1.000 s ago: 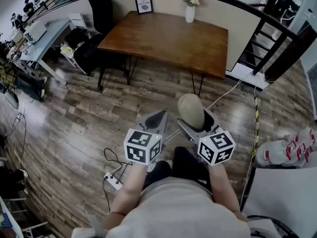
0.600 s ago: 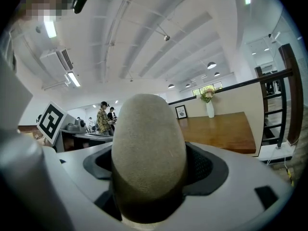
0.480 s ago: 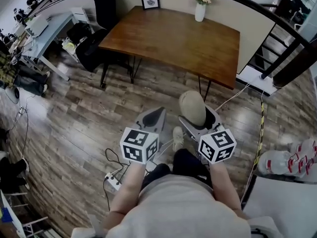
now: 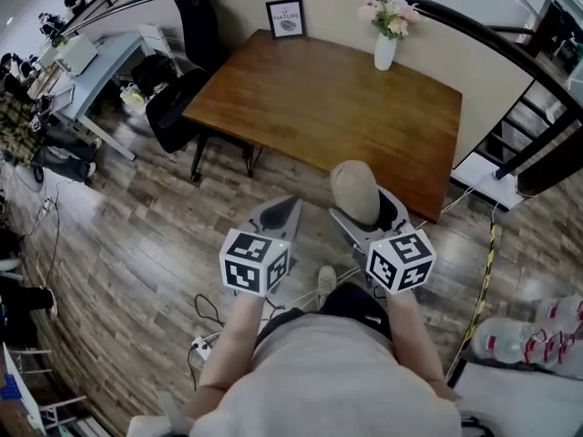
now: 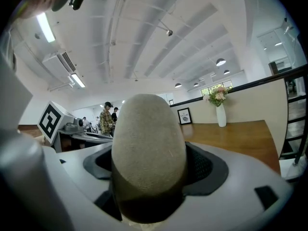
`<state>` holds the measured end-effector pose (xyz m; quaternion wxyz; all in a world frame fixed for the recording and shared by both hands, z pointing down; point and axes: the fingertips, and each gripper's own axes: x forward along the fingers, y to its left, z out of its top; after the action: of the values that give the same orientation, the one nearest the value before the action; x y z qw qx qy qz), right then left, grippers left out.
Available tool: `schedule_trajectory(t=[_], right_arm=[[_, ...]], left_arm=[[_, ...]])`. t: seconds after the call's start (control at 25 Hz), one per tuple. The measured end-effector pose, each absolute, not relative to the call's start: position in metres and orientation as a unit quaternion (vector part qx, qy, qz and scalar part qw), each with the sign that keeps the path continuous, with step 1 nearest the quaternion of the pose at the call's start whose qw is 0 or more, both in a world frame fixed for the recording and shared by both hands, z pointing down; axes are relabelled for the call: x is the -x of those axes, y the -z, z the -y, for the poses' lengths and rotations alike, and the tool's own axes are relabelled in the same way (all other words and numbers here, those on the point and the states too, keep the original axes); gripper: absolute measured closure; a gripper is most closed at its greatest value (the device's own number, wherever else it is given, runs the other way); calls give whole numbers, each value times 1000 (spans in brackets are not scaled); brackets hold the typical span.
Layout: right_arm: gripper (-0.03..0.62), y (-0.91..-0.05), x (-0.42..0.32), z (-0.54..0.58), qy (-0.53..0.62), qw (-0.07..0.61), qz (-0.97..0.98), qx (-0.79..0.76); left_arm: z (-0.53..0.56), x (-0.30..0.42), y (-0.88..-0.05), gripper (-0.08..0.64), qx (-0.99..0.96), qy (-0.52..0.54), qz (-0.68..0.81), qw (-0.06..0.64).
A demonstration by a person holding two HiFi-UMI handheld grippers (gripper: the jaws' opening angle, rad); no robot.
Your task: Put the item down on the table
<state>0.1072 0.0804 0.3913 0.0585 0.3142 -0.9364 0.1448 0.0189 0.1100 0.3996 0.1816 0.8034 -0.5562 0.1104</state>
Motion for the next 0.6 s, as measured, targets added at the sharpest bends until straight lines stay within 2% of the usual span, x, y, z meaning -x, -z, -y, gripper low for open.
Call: schedule_trajectory(t=[0.6], right_arm=[[175, -415, -102, 19, -176, 81, 935, -296]], left_arm=[[-6, -13, -415, 548, -789, -127, 567, 202]])
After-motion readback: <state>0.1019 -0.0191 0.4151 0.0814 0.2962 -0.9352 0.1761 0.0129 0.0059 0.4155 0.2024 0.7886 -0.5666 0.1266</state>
